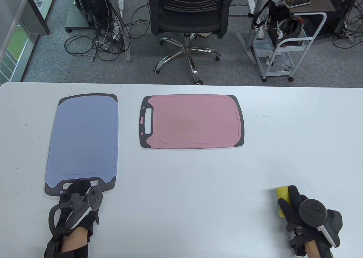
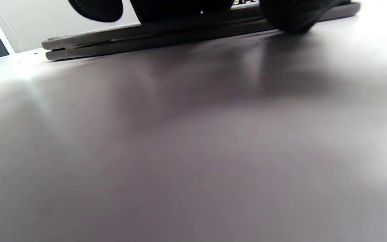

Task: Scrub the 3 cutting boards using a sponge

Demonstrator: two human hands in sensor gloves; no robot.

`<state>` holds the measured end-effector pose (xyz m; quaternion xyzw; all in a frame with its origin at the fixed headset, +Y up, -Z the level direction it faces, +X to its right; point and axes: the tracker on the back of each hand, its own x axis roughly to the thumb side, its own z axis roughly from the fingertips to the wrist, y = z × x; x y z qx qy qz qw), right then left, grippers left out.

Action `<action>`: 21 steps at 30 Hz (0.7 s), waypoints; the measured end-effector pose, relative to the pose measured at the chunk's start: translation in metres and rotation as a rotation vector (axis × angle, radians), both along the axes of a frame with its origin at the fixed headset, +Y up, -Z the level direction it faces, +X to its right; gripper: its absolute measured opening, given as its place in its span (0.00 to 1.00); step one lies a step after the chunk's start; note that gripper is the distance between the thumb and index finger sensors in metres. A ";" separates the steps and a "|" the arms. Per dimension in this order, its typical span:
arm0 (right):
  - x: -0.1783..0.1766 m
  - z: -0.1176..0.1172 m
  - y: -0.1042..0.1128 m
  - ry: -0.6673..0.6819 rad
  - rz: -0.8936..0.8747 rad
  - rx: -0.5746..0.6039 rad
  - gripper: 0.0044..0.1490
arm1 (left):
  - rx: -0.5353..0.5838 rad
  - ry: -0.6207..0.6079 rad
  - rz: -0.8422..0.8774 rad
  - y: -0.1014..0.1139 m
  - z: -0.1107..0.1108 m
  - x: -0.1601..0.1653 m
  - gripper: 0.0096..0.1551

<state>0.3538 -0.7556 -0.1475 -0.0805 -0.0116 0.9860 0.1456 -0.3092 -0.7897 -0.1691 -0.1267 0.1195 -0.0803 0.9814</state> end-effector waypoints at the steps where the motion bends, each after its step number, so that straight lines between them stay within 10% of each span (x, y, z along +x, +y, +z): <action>1: 0.000 0.000 0.000 0.001 -0.003 0.001 0.46 | -0.009 -0.008 -0.004 -0.001 -0.001 0.000 0.45; 13: -0.008 -0.011 0.002 0.073 0.002 0.016 0.46 | 0.009 -0.157 0.163 -0.002 -0.009 -0.015 0.39; 21: -0.001 -0.013 0.006 0.069 -0.026 0.035 0.46 | 0.896 -0.061 0.464 0.058 0.016 0.008 0.37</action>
